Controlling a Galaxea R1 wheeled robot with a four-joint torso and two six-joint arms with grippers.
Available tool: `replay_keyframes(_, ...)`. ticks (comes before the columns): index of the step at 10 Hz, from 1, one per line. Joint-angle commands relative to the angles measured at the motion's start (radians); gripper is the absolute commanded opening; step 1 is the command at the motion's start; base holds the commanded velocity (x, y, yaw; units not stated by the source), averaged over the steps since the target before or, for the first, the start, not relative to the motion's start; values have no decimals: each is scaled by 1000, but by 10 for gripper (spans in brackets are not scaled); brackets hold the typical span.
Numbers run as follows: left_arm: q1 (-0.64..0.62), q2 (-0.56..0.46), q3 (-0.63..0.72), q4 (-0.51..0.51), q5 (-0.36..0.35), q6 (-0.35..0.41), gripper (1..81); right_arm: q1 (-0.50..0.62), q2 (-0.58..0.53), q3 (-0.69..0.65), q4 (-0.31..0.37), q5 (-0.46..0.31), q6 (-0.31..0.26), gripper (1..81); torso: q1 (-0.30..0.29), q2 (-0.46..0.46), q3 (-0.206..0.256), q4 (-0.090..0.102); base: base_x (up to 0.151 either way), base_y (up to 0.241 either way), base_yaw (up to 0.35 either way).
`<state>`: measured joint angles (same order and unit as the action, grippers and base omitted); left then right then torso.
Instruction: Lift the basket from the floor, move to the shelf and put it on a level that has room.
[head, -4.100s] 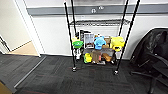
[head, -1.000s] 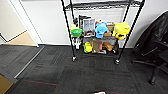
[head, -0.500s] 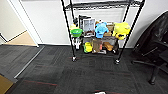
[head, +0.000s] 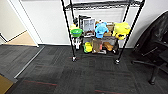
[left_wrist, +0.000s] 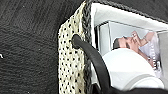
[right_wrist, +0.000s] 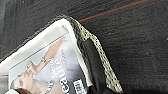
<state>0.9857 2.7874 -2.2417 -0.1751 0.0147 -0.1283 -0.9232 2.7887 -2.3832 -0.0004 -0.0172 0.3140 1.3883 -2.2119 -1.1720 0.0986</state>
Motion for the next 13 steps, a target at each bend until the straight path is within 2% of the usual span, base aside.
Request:
replay_keyframes(1,-88,-60,105,-15,64,3,10,36,-53,82,59,83,141,10,0,0,0,0,0,0,0)
replay_keyframes(2,-89,-71,126,-15,64,3,10,31,-74,113,57,97,161,10,0,0,0,0,0,0,0)
replay_keyframes(3,-91,-77,131,-17,64,3,10,29,-103,163,59,100,163,10,-64,100,0,0,0,0,0)
replay_keyframes(5,-101,-75,132,-15,64,3,10,29,-159,259,59,128,166,10,-69,110,0,0,0,0,0)
replay_keyframes(9,-152,-71,122,-26,131,-2,10,10,-182,274,36,120,161,10,-147,237,0,0,0,0,0)
replay_keyframes(12,-153,-64,120,-27,134,-2,10,-6,-196,274,13,114,161,10,-213,341,-1,0,0,0,0)
replay_keyframes(13,-153,-66,120,-29,136,-2,10,-7,-197,276,11,114,160,10,-235,377,35,-90,0,0,0)
